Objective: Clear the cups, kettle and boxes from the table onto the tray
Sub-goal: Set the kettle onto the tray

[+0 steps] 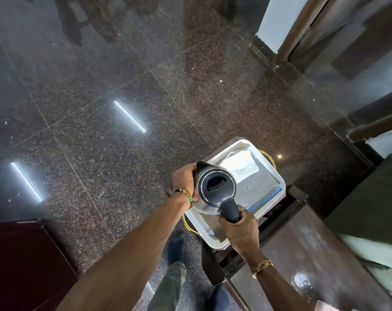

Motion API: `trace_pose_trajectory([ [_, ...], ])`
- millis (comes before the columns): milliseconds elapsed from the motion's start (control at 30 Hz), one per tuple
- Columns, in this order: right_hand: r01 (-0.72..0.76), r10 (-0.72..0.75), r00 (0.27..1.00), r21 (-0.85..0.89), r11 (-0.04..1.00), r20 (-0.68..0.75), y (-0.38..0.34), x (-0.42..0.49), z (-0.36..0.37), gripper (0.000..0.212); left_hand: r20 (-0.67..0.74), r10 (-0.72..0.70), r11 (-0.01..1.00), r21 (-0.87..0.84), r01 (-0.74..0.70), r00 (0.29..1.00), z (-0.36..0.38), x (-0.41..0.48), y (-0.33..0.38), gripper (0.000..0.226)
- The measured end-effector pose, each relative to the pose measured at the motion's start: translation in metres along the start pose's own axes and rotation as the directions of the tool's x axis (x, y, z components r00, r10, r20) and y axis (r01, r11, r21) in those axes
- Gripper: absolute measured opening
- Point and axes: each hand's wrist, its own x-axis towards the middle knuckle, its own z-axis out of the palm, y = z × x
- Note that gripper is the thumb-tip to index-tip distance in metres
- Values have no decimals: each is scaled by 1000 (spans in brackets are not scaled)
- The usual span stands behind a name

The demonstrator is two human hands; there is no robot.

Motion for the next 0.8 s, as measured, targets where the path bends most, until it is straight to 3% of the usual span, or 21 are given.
trace_pose_trajectory([
  [367, -2, 3, 1000, -36, 999, 24, 14, 5, 6, 22, 28, 7, 1000, -11, -6, 1000, -6, 8, -15, 17],
  [633, -3, 3, 999, -19, 1000, 39, 13, 6, 5, 21, -8, 60, 993, 102, -58, 998, -3, 3, -12, 18],
  [700, -22, 26, 997, -59, 998, 78, 12, 7, 2, 19, 17, 83, 979, 184, -85, 996, -1, 0, -11, 11],
  [800, -14, 43, 983, -161, 987, 181, 7, 7, -8, 23, -68, 63, 995, 76, -58, 996, -2, -14, -7, 11],
])
